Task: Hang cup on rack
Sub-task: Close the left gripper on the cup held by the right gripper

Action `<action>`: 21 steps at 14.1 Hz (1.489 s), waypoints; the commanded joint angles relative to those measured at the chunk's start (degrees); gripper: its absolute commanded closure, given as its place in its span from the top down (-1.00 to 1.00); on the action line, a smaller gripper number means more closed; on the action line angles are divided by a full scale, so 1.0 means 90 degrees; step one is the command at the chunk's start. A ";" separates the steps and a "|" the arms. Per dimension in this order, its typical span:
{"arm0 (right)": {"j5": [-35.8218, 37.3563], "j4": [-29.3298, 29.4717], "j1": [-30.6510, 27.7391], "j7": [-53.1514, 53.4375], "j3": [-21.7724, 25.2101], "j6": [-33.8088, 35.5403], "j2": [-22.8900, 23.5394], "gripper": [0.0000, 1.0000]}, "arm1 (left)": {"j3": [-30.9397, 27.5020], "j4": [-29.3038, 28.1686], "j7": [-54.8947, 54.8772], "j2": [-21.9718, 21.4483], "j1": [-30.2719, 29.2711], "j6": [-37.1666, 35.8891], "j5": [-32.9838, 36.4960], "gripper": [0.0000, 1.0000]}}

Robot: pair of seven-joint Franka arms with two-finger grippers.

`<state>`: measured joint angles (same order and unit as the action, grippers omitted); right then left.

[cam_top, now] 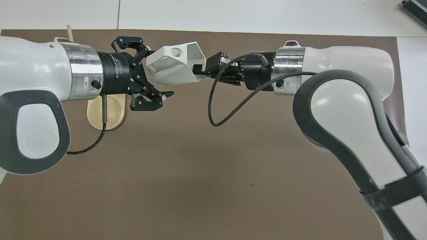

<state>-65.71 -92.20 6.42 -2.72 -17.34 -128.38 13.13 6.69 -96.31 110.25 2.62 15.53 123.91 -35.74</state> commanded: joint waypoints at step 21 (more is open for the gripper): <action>-0.0082 -0.0108 -0.0030 0.0019 -0.0026 -0.0169 -0.0092 -1.00 | -0.0011 0.0184 -0.0366 -0.0076 -0.0007 -0.0476 -0.0120 -1.00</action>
<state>-65.70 -92.53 6.37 -2.76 -17.28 -128.33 12.46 6.30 -94.82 108.76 2.95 15.25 122.09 -36.17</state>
